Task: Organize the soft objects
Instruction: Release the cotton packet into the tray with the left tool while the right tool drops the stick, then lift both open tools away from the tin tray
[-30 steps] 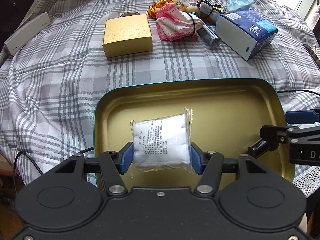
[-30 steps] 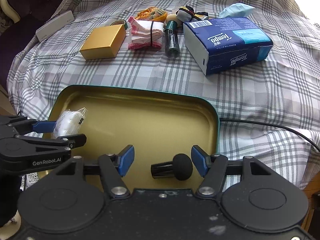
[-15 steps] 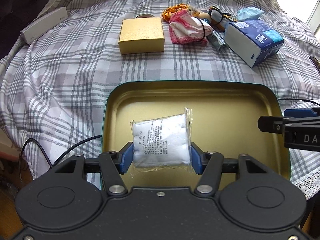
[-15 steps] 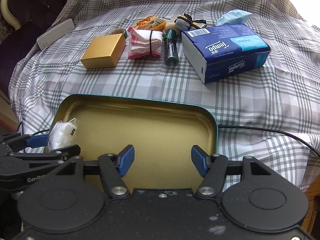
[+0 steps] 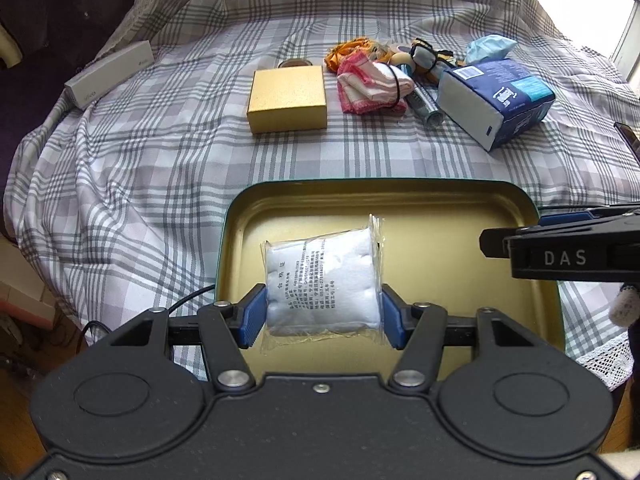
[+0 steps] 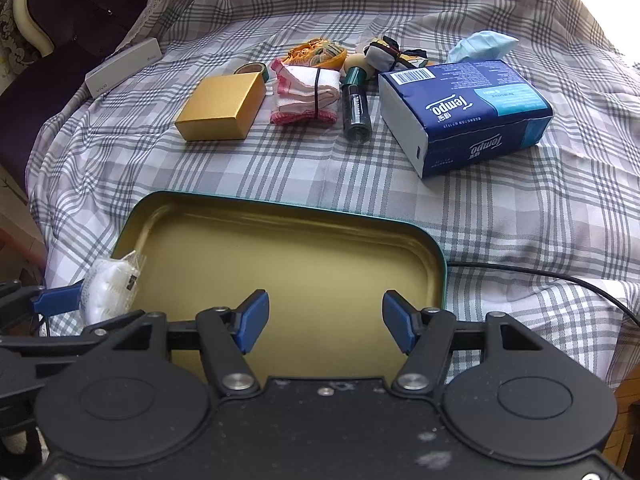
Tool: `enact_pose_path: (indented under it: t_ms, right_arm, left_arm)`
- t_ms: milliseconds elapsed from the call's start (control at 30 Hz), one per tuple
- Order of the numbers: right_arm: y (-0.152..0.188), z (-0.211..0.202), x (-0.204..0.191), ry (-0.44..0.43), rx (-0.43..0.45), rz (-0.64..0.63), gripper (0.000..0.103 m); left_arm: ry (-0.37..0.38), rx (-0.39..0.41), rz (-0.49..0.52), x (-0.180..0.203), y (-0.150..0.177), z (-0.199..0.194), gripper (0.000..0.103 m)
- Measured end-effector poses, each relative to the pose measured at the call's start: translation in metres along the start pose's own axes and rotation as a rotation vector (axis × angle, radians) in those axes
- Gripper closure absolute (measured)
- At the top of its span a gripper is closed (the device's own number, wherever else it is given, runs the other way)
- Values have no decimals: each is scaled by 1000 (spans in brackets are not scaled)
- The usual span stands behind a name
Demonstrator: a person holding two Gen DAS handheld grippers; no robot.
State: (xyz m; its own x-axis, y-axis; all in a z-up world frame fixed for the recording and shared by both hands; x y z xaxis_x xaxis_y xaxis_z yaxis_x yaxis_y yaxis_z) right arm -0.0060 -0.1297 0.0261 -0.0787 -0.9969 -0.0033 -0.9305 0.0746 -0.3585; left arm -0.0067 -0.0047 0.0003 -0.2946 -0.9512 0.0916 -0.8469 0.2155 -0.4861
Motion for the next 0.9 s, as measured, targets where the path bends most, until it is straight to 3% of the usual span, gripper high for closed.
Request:
enact_pose_path:
  t_ms: [167, 300, 500, 733, 900]
  right_arm:
    - [-2, 0, 0, -5, 8, 1, 41]
    - [-3, -1, -1, -8, 11, 1, 41]
    - [-5, 2, 0, -4, 6, 3, 41]
    - [-4, 10, 2, 25, -22, 7, 41]
    - [-3, 10, 3, 37, -22, 4, 41]
  left_arm:
    - [-26, -55, 103, 15, 2, 10, 47]
    - [-49, -30, 178, 19, -2, 9, 49]
    - [-71, -11, 107, 2, -10, 11, 49]
    - [8, -111, -9, -15, -11, 33, 49]
    - [43, -125, -30, -21, -19, 41, 49]
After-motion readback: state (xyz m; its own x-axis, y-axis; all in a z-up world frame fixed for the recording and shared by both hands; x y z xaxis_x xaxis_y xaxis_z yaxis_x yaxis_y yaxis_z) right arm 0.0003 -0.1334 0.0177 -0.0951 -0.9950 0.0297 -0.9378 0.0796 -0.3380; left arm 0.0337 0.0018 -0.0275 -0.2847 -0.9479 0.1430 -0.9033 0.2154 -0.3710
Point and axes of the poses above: each gripper's, at about its wrist camera, not at the fingertips, and z roughly the way its jaws point, x to its right, y to its underside, the point moved 8 cm from there along z, roughly the way its jaws point, and after that the axes turned 7 degrees about y, right-handed, at the moved point
